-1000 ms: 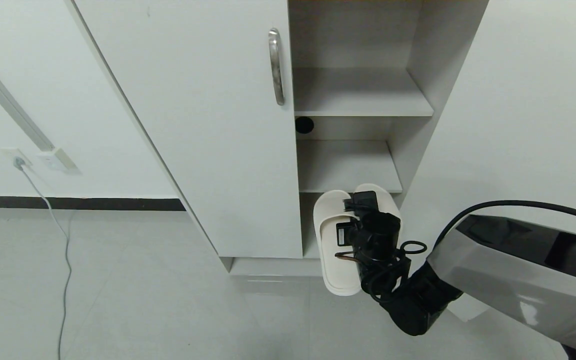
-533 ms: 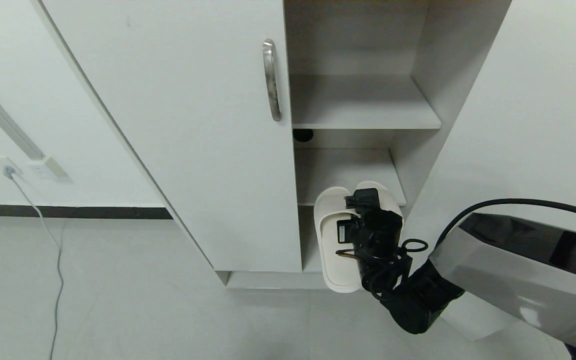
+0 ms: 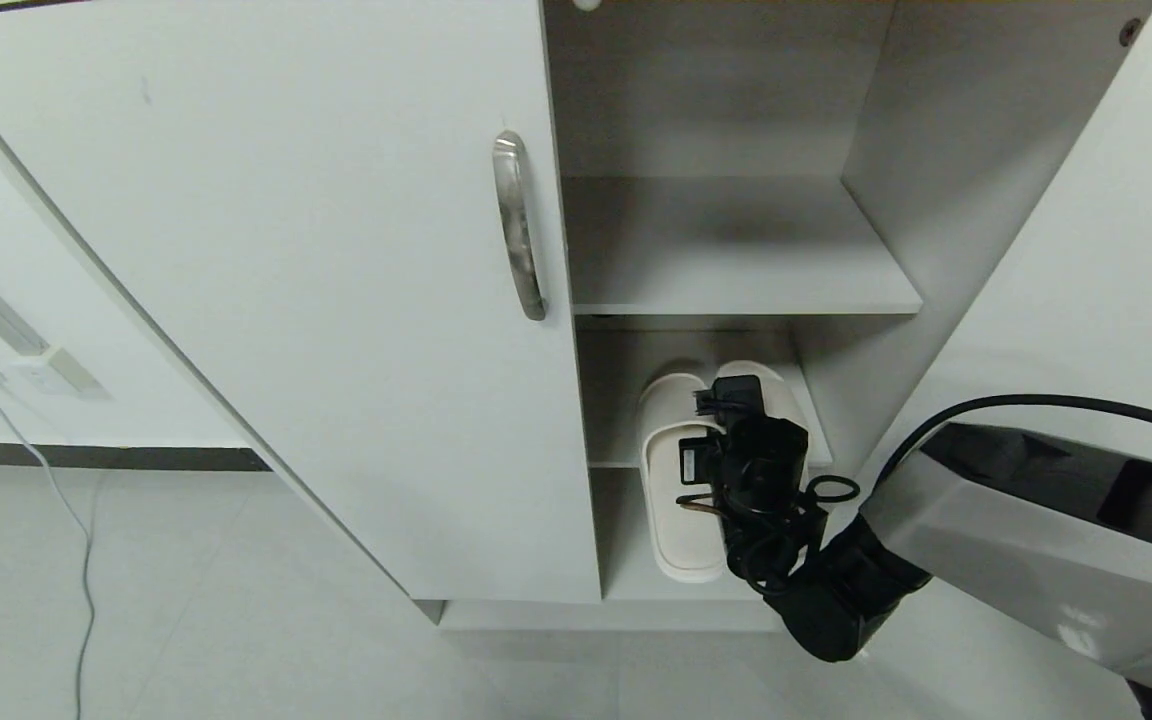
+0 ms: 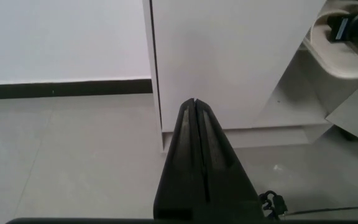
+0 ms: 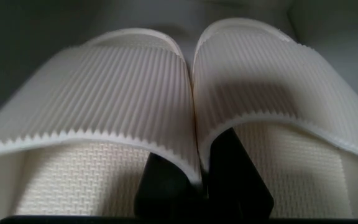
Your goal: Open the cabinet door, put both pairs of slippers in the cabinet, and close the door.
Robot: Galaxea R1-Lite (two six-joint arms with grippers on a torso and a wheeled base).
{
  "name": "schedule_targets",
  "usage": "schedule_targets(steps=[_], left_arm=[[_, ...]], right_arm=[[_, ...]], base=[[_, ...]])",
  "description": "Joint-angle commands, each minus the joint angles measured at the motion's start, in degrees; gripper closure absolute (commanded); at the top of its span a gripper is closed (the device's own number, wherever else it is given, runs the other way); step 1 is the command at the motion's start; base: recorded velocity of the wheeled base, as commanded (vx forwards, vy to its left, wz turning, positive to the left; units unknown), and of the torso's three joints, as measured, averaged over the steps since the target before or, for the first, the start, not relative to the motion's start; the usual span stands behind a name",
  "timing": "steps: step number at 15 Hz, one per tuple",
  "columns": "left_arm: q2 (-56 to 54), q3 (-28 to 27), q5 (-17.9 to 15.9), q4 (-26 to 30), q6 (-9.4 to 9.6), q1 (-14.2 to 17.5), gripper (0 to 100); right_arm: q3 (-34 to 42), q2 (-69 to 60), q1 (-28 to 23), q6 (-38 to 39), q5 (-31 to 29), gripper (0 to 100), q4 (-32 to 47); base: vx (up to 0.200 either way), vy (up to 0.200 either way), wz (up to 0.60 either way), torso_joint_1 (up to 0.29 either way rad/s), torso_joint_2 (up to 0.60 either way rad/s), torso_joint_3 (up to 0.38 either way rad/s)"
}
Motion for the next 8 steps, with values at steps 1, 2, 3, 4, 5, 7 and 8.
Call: schedule_targets(steps=[1,2,3,4,5,7,8], left_arm=[[0.1,0.0,-0.1,0.0,0.02,0.0,100],[0.1,0.0,0.0,0.0,0.02,0.0,100],[0.1,0.0,-0.1,0.0,0.02,0.0,100],[0.1,0.0,-0.1,0.0,0.02,0.0,100],[0.1,0.0,-0.1,0.0,0.02,0.0,100],[0.1,0.0,0.0,0.0,0.02,0.0,100],[0.1,0.0,0.0,0.0,0.02,0.0,100]], right_arm=[[-0.3,0.3,-0.1,0.0,0.0,100,0.1],[-1.3,1.0,-0.4,0.0,0.0,100,0.1],[-3.2,1.8,-0.8,0.0,0.0,100,1.1],[-5.4,2.6,-1.6,0.2,0.1,100,3.1],[-7.7,3.6,-2.4,0.2,0.1,100,4.9],[-13.5,5.7,-3.6,0.2,0.1,100,7.3],[-15.9,6.1,-3.8,0.2,0.3,100,9.3]], base=[[0.0,0.0,0.0,0.0,0.0,0.0],[0.0,0.0,0.0,0.0,0.0,0.0],[0.0,0.0,0.0,0.0,0.0,0.0],[0.0,0.0,0.0,0.0,0.0,0.0],[0.0,0.0,0.0,0.0,0.0,0.0],[0.0,0.0,0.0,0.0,0.0,0.0],[0.0,0.0,0.0,0.0,0.0,0.0]])
